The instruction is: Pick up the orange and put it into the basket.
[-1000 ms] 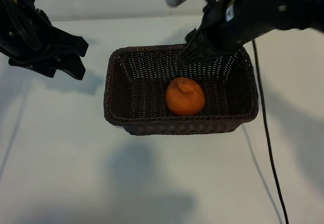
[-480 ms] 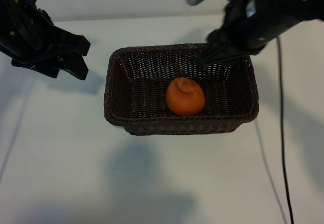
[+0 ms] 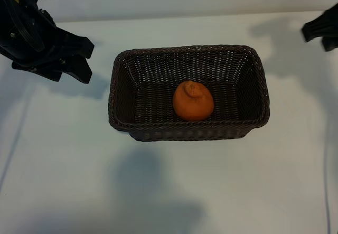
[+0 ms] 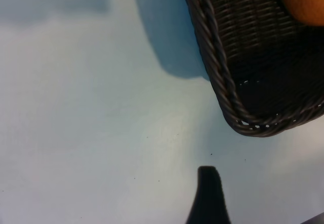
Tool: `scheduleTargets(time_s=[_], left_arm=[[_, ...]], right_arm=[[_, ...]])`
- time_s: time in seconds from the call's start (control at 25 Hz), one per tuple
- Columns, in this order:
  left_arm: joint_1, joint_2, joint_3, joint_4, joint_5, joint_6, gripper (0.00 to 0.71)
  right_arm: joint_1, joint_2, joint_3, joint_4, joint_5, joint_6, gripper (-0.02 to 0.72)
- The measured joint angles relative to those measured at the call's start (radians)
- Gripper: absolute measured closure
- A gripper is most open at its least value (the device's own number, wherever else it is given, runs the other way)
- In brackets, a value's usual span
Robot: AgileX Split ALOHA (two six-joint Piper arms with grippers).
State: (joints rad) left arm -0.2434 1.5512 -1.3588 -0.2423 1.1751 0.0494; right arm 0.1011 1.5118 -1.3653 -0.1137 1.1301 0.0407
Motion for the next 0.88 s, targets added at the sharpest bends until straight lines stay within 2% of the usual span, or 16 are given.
scheduleTargets(time_s=[0.2, 0.36, 0.68, 0.88], left_arm=[[0.000, 0.000, 0.000, 0.000, 0.000, 0.000, 0.137], [0.000, 0.000, 0.000, 0.000, 0.000, 0.000, 0.138], [0.000, 0.000, 0.000, 0.000, 0.000, -0.001, 0.138], [0.000, 0.000, 0.000, 0.000, 0.000, -0.002, 0.138]], right_arm=[[-0.011, -0.004, 0.000, 0.011, 0.009, -0.003, 0.265], [-0.010, -0.019, 0.000, 0.012, 0.054, -0.004, 0.265], [-0.010, -0.061, -0.001, 0.114, 0.076, -0.026, 0.266], [-0.010, -0.062, -0.001, 0.124, 0.082, -0.027, 0.267]])
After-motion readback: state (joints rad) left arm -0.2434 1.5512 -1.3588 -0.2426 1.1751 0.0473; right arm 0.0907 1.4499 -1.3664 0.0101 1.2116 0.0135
